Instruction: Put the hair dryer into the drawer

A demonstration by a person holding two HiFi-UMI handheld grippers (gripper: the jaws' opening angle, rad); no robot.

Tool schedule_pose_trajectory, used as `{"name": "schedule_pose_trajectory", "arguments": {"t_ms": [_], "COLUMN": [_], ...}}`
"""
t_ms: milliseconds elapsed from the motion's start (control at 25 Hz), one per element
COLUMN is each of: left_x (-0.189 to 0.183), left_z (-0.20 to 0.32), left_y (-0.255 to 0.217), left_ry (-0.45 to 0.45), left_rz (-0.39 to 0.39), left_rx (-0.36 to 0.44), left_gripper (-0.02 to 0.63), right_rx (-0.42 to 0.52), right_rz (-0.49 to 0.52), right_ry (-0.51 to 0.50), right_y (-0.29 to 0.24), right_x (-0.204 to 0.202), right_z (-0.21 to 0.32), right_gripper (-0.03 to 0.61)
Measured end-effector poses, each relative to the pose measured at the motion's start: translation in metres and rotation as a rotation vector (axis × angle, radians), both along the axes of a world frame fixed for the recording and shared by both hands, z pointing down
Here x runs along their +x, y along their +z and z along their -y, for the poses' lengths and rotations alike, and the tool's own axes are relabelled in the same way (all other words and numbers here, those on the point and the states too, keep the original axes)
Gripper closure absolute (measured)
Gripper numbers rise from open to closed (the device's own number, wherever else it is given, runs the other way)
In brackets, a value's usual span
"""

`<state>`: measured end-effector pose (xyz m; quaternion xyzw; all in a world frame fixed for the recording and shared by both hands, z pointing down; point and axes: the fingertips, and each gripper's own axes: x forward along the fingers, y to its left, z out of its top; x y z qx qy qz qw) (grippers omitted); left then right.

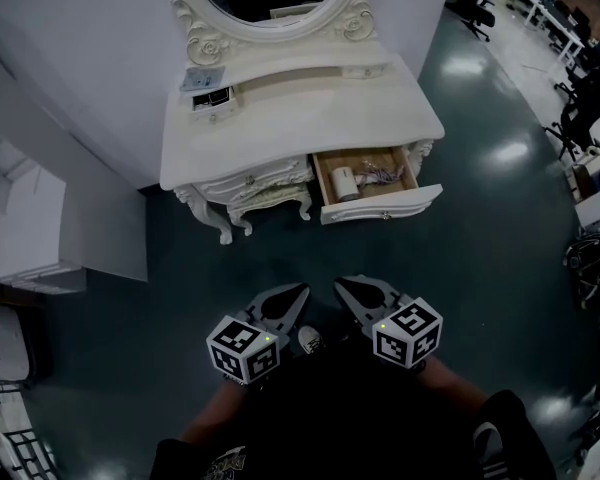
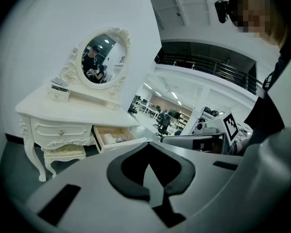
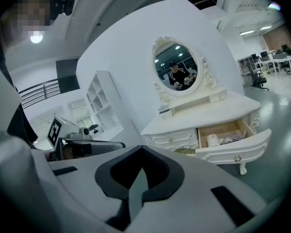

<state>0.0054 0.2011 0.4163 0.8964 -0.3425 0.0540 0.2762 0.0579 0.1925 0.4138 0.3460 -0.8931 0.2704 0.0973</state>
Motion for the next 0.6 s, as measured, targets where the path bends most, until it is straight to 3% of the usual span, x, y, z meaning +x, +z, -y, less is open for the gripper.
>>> {"name": "schedule_pose_trajectory", "arguments": {"t_ms": [600], "left_x": [0.0039], "left_z": [0.0029], "left_y": [0.0025], "left_ry": [0.011], "left_rz": [0.007], "left_rx": [-0.001], "left_gripper": [0.611], "right_rx": [-0.001], "right_rz": [-0.006], "right_ry": [-0.004], "right_y": [0.0026], "right_x": [-0.0013], "right_z": [-0.0004], "right_gripper": [0.549]}}
